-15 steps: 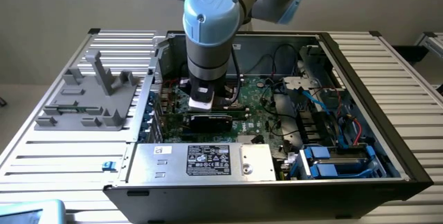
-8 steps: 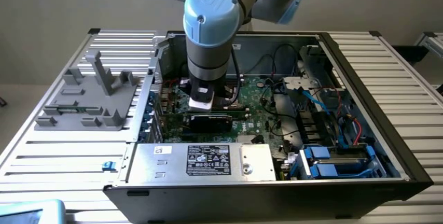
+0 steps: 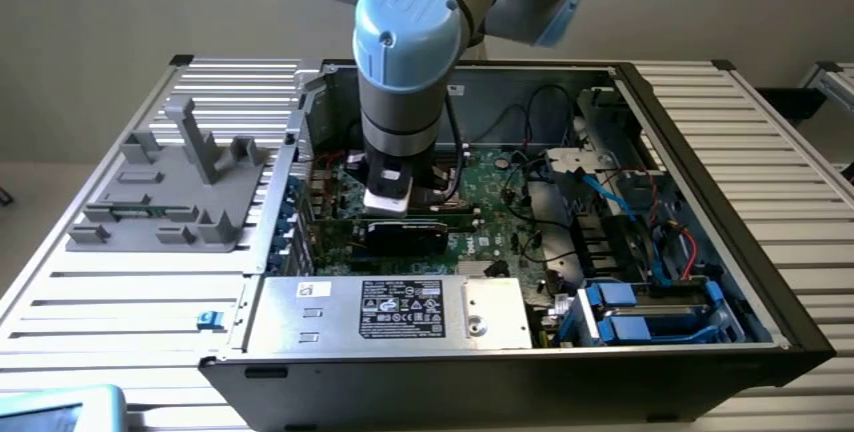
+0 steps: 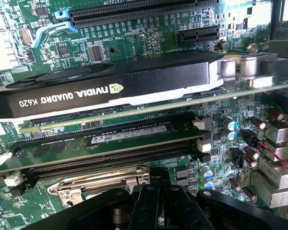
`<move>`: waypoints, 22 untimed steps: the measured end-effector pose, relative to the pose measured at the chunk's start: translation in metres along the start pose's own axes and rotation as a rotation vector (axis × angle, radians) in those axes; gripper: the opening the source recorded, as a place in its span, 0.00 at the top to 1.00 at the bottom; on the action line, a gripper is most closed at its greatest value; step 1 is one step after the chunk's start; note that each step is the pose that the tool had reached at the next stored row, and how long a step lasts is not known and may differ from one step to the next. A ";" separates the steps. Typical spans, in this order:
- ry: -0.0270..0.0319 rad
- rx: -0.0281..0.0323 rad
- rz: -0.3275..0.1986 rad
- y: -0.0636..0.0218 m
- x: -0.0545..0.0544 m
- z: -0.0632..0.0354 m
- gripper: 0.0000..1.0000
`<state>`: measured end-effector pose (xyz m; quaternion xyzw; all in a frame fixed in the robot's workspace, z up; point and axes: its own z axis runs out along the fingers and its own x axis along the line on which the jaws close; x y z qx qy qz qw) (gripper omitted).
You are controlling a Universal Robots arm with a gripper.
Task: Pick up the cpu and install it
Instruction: 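Install the second cpu locking lever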
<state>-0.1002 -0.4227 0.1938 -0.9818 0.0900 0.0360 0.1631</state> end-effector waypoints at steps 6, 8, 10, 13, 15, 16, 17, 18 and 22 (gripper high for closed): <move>0.0000 0.0002 0.000 0.0003 0.000 0.0001 0.89; 0.0000 0.0003 0.000 0.0008 0.000 0.0000 0.89; -0.0001 -0.0001 0.000 0.0017 0.000 -0.0004 0.89; 0.0000 -0.0001 0.000 0.0020 0.000 -0.0006 0.89; 0.0000 0.0000 0.000 0.0021 0.000 -0.0005 0.89; -0.0004 -0.0001 -0.001 0.0021 -0.001 -0.0005 0.89; -0.0007 -0.0002 -0.002 0.0021 -0.001 -0.0005 0.89; -0.0010 -0.0005 -0.003 0.0019 -0.001 -0.0004 0.89; -0.0019 -0.0007 -0.007 0.0001 -0.001 0.0002 0.89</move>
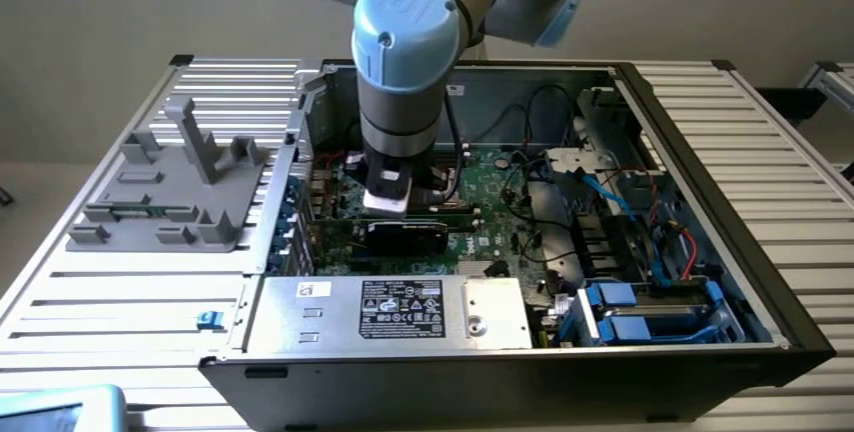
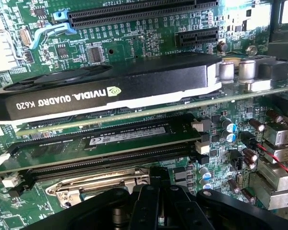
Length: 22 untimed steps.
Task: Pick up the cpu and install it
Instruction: 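Install the second cpu locking lever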
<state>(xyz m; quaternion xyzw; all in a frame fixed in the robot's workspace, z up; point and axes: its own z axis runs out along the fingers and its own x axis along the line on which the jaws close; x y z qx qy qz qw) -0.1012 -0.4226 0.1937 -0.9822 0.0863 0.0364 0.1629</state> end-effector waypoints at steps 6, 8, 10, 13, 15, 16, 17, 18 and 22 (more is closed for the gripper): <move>-0.0019 -0.0006 -0.007 -0.0007 0.000 0.0003 0.89; -0.0027 -0.0010 -0.009 -0.0007 0.000 0.0002 0.89; -0.0034 -0.0012 -0.011 -0.0007 -0.001 0.0002 0.89; -0.0042 -0.0011 -0.015 -0.0004 -0.001 0.0003 0.89; -0.0045 -0.0013 -0.016 0.0003 0.000 0.0000 0.89; -0.0046 -0.0018 -0.017 0.0007 0.000 -0.0002 0.89; -0.0046 -0.0019 -0.018 0.0007 0.000 -0.0003 0.89; -0.0043 -0.0017 -0.018 0.0007 0.000 -0.0003 0.89; -0.0039 -0.0017 -0.018 0.0007 0.000 -0.0003 0.89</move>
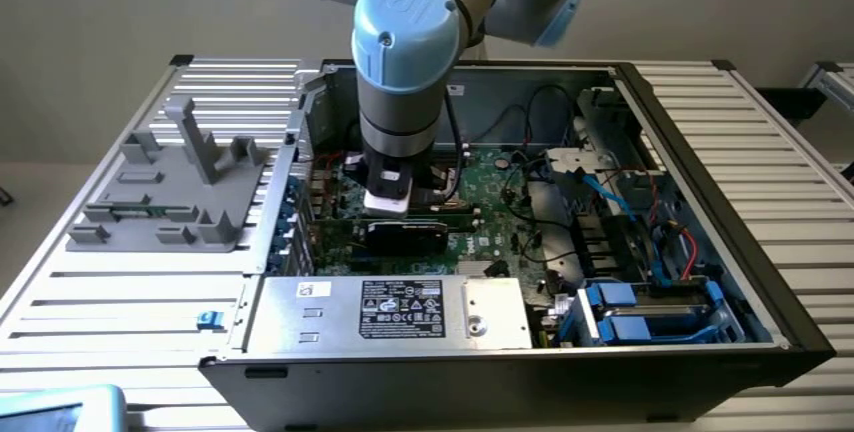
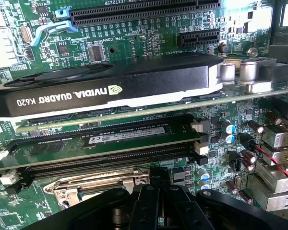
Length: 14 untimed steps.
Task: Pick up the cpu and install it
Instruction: 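Install the second cpu locking lever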
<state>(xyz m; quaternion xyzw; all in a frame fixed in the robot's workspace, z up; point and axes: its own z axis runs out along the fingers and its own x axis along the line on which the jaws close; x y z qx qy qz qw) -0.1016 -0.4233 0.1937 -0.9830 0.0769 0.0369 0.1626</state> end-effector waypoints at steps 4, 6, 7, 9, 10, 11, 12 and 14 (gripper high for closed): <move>0.0012 0.0004 0.000 -0.0005 0.001 0.0002 0.89; 0.0015 0.0004 -0.001 -0.0005 0.001 0.0002 0.89; 0.0015 0.0004 -0.001 -0.0005 0.001 0.0002 0.89; 0.0016 0.0003 -0.001 -0.0005 0.000 0.0002 0.89; 0.0015 0.0004 -0.001 -0.0005 0.000 0.0002 0.89; 0.0015 0.0003 -0.001 -0.0005 0.001 0.0001 0.89; 0.0015 0.0003 -0.001 -0.0005 0.000 0.0001 0.89; 0.0018 0.0003 -0.001 -0.0005 0.000 0.0002 0.89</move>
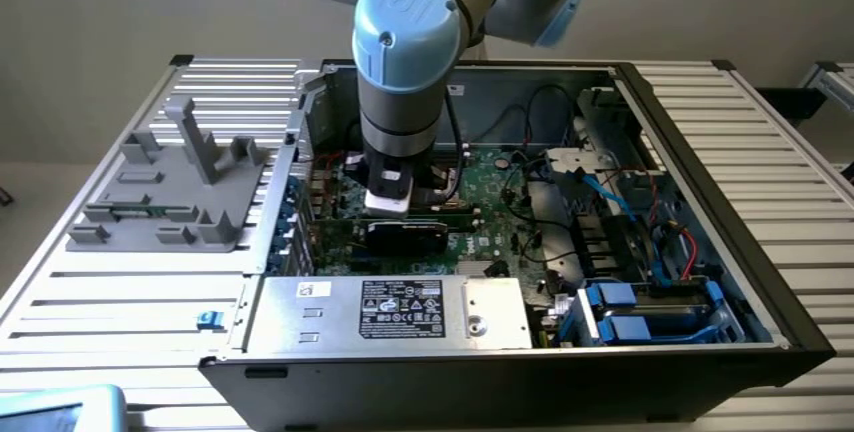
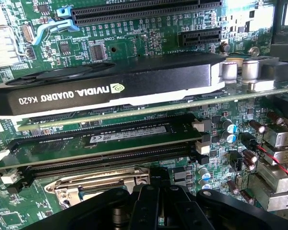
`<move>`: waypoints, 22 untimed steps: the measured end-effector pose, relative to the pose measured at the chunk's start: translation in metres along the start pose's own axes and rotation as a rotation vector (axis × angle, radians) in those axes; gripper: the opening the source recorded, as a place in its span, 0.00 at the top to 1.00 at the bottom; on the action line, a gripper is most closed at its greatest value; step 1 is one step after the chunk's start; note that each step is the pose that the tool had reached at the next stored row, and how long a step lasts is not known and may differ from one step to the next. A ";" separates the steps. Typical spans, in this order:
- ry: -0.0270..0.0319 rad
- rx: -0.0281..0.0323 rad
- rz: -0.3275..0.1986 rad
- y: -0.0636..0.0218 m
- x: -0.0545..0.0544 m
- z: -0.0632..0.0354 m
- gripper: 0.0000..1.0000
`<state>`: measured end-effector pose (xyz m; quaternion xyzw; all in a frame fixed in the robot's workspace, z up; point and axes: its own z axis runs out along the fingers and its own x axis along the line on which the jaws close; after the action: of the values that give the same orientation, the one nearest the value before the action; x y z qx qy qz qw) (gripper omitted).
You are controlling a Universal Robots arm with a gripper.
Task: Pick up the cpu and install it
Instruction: 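Install the second cpu locking lever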
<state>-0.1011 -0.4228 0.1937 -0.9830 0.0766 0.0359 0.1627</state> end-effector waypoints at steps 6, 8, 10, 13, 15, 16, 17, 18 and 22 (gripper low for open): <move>0.0052 0.0007 -0.002 -0.0002 -0.001 0.0002 0.89; 0.0079 0.0011 -0.003 -0.0006 -0.001 0.0007 0.89; 0.0106 0.0014 -0.004 -0.0006 -0.001 0.0009 0.89; 0.0145 0.0022 -0.005 -0.0007 -0.001 0.0016 0.89; 0.0178 0.0025 -0.006 -0.0007 -0.002 0.0020 0.89; 0.0191 0.0027 -0.007 -0.0007 -0.002 0.0023 0.89; 0.0206 0.0028 -0.007 -0.0008 -0.003 0.0026 0.89; 0.0216 0.0028 -0.007 -0.0008 -0.003 0.0029 0.89; 0.0248 0.0016 -0.008 -0.0008 -0.005 0.0036 0.89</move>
<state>-0.1059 -0.4202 0.1911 -0.9836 0.0746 0.0230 0.1627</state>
